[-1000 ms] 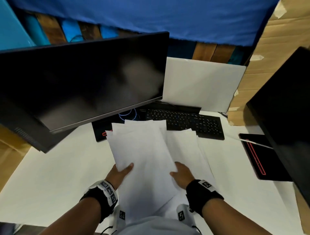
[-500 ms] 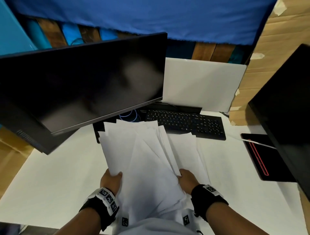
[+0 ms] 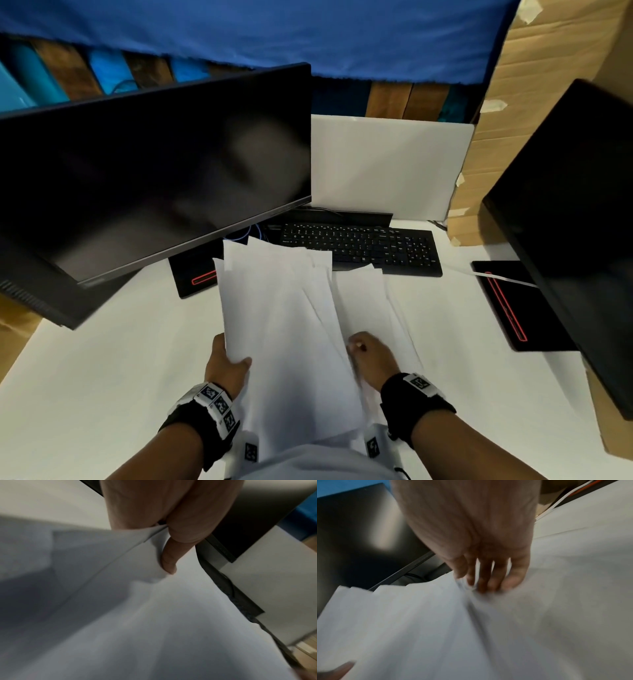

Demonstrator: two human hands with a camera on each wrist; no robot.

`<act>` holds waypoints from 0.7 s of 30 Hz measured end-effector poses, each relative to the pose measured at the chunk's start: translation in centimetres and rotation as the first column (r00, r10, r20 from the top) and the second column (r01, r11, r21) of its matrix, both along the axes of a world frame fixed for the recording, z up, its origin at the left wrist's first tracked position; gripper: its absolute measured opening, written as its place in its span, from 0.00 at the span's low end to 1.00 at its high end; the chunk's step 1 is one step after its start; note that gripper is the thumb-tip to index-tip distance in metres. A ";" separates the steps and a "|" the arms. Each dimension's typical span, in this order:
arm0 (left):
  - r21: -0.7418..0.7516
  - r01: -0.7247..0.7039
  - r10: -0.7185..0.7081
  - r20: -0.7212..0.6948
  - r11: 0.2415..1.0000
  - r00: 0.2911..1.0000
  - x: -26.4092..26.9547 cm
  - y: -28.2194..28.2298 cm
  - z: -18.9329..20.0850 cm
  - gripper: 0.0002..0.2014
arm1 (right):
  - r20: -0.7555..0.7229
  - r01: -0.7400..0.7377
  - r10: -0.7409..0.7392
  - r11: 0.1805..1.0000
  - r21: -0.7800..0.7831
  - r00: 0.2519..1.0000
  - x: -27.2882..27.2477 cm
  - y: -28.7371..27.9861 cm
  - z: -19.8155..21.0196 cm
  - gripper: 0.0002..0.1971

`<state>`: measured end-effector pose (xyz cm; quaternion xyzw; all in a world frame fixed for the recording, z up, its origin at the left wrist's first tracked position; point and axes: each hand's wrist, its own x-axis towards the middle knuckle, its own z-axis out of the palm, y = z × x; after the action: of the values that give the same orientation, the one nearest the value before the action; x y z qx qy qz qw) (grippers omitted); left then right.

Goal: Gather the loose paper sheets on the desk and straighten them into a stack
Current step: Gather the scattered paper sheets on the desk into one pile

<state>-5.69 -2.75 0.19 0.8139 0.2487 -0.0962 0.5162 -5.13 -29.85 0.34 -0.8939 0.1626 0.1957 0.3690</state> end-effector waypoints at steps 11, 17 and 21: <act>0.047 0.213 -0.205 -0.142 0.976 0.968 1.0 -2.4 -0.4 0.15 | 0.047 0.290 -0.288 0.956 -0.053 0.957 0.1 -3.5 -0.8 0.26; -0.021 0.285 -0.286 -0.087 0.958 0.954 1.1 -5.5 0.7 0.18 | -0.010 0.199 -0.199 0.974 0.104 0.980 -0.1 -1.6 -0.3 0.24; -0.083 0.200 -0.205 -0.064 0.976 0.977 1.1 -5.0 0.8 0.28 | -0.038 0.195 -0.191 0.970 0.147 0.981 -0.3 -2.7 -0.5 0.22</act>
<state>-4.56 -7.77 0.95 0.8107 0.1790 -0.1870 0.5251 -5.39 -32.59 -0.18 -0.8413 0.2379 0.1811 0.4505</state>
